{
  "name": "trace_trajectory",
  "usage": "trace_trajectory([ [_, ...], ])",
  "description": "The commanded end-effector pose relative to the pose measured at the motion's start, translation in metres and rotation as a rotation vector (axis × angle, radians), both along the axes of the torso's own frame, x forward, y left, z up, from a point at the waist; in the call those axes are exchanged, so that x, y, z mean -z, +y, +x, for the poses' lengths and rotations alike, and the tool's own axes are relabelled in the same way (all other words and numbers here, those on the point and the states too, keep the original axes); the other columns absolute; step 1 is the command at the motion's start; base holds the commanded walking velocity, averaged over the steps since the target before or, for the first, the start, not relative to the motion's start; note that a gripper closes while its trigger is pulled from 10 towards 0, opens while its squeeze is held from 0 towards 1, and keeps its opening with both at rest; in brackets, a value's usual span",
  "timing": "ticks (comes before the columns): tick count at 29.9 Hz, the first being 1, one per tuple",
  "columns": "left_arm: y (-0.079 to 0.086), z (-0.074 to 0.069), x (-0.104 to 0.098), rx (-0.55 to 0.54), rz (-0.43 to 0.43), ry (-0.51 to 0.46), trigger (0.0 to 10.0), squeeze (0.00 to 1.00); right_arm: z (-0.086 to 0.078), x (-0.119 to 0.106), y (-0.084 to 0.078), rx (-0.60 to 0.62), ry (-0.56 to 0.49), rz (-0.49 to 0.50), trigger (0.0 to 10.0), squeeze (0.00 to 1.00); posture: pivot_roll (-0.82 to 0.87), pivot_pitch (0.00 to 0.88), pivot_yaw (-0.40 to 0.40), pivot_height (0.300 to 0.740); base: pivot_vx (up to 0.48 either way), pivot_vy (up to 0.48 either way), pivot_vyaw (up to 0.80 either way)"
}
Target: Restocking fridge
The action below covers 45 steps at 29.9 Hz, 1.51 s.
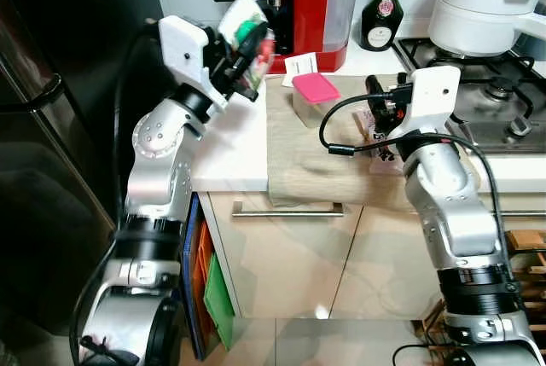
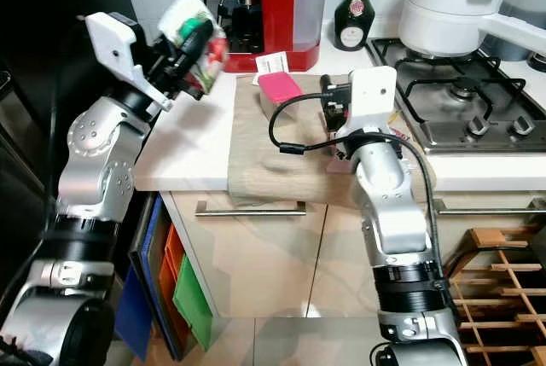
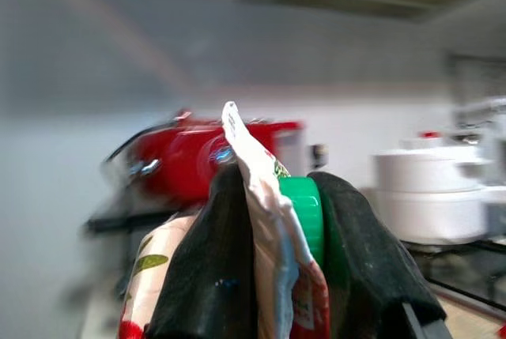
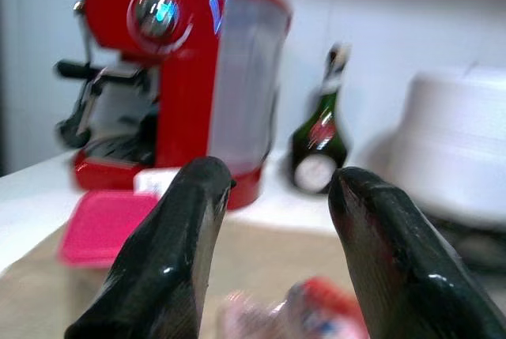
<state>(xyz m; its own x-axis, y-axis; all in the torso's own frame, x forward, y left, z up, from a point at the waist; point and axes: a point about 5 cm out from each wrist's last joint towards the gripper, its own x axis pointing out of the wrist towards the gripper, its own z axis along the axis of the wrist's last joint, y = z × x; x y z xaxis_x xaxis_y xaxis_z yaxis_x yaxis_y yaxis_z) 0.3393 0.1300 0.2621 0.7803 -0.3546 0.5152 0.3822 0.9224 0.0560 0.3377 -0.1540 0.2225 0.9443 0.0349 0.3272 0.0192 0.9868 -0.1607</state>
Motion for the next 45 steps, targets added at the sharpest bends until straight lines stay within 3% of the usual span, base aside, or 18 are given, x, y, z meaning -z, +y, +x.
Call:
trace_trajectory([
  [1,0.005,-0.005,0.004,-0.068,0.003,0.024,10.0,0.00,-0.004,-0.004,0.002,0.055,-0.074,-0.052,10.0,0.00,-0.10,0.000,0.035,0.740,0.000,0.000,0.00],
  [4,0.016,-0.017,0.018,-0.207,0.020,0.020,10.0,0.00,-0.010,0.003,-0.001,0.117,-0.123,-0.087,10.0,0.00,-0.09,0.000,0.025,0.740,0.000,0.000,0.00],
  [5,0.016,-0.017,0.018,-0.207,0.020,0.020,10.0,0.00,-0.010,0.003,-0.001,0.117,-0.123,-0.087,10.0,0.00,-0.09,0.000,0.025,0.740,0.000,0.000,0.00],
  [6,0.020,-0.030,0.029,-0.277,0.044,0.019,10.0,0.00,-0.011,0.004,-0.004,0.146,-0.145,-0.090,10.0,0.00,-0.09,0.000,0.020,0.740,0.000,0.000,0.00],
  [9,0.016,-0.039,0.042,-0.315,0.052,0.059,10.0,0.00,-0.008,0.005,-0.005,0.146,-0.161,-0.066,10.0,0.00,-0.09,0.000,0.017,0.740,0.000,0.000,0.00],
  [14,0.012,-0.033,0.049,-0.327,0.065,0.095,10.0,0.00,-0.004,0.005,-0.002,0.101,-0.156,0.012,10.0,0.00,-0.10,0.000,0.020,0.740,0.000,0.000,0.00],
  [18,0.011,-0.030,0.052,-0.327,0.065,0.123,10.0,0.00,0.002,0.019,-0.001,0.084,-0.087,0.056,10.0,0.00,-0.10,0.000,0.026,0.740,0.000,0.000,0.00],
  [45,0.005,-0.028,0.057,-0.334,0.084,0.148,10.0,0.00,0.009,0.039,0.008,0.012,-0.005,0.014,10.0,0.00,-0.12,0.000,0.035,0.740,-0.228,0.000,0.00],
])
